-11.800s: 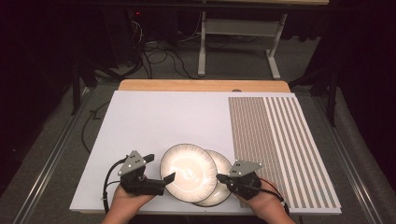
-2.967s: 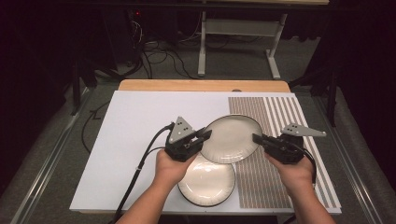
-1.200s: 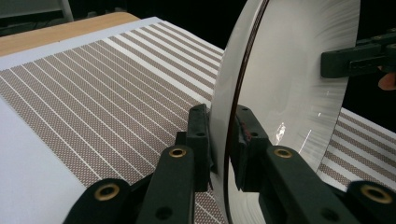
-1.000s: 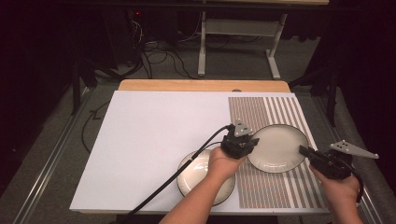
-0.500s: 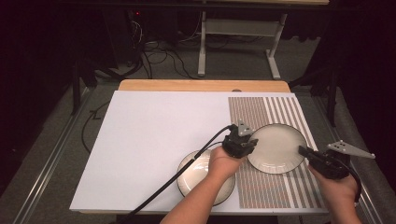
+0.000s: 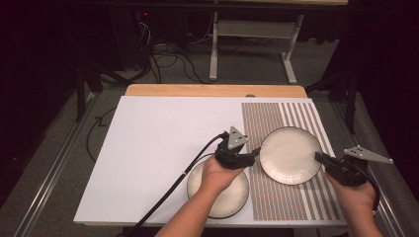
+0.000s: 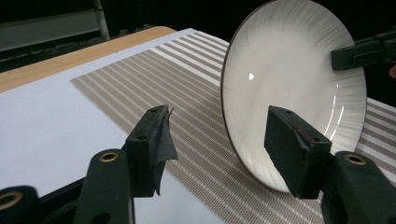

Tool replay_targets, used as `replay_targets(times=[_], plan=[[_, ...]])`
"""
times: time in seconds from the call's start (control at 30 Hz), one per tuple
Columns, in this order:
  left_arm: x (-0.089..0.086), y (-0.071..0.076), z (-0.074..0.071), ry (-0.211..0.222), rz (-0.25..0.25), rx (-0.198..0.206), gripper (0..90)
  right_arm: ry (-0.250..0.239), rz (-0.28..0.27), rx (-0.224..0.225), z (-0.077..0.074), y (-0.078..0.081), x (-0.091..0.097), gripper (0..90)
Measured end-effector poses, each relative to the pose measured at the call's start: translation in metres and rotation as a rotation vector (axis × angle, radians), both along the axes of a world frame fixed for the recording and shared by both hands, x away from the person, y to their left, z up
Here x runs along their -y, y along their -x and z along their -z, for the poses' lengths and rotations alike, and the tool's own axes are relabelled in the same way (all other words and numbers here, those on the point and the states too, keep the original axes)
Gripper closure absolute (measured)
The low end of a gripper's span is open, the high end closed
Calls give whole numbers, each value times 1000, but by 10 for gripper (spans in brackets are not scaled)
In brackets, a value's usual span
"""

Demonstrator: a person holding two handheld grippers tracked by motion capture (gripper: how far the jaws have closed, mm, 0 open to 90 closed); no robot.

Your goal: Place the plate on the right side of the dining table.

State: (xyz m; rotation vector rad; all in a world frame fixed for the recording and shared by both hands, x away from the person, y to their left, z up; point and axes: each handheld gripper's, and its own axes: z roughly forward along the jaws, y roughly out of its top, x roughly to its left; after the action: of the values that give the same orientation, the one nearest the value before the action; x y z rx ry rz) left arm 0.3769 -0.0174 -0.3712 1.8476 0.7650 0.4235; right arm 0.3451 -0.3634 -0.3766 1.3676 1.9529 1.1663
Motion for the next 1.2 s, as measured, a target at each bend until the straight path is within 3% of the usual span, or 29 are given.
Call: replay_targets(times=[0.07, 0.1, 0.13, 0.23, 0.33, 0.37, 0.4, 0.43, 0.5, 0.53, 0.6, 0.67, 0.8, 1.2], plan=[[-20, 4, -1, 20, -8, -4, 406, 6, 1, -2, 0, -2, -1, 864], [-20, 4, -1, 20, -8, -4, 400, 9, 2, -3, 0, -2, -1, 863], [-33, 8, -1, 21, -24, 4, 391, 5, 1, -4, 0, -3, -1, 863], [-49, 11, -2, 26, -36, 7, 363, 6, -2, -6, -1, -4, -1, 863], [-73, 18, -2, 27, -66, 22, 281, 13, 3, -11, -1, -7, -1, 862], [-73, 18, -2, 27, -66, 22, 266, 13, 3, -11, -1, -7, -1, 862], [-87, 22, -1, 24, -73, 21, 243, 16, 4, -13, -1, -7, -1, 862], [-87, 22, -1, 24, -73, 21, 223, 18, 8, -14, -1, -8, -2, 861], [-109, 29, 0, 54, -100, 27, 181, 21, 3, -18, -1, -9, -2, 861], [-109, 29, 0, 54, -100, 27, 160, 22, 0, -18, -2, -10, -2, 862], [-130, 37, 0, 65, -123, 48, 139, 19, 6, -24, -2, -11, -2, 860], [-137, 40, 1, 65, -129, 54, 92, 22, 9, -27, -2, -12, -3, 858], [-168, 48, 2, 57, -187, 57, 12, 30, 17, -34, -1, -15, -4, 854], [-208, 65, 5, 34, -242, 60, 1, 41, 31, -56, 3, -20, -5, 842]])
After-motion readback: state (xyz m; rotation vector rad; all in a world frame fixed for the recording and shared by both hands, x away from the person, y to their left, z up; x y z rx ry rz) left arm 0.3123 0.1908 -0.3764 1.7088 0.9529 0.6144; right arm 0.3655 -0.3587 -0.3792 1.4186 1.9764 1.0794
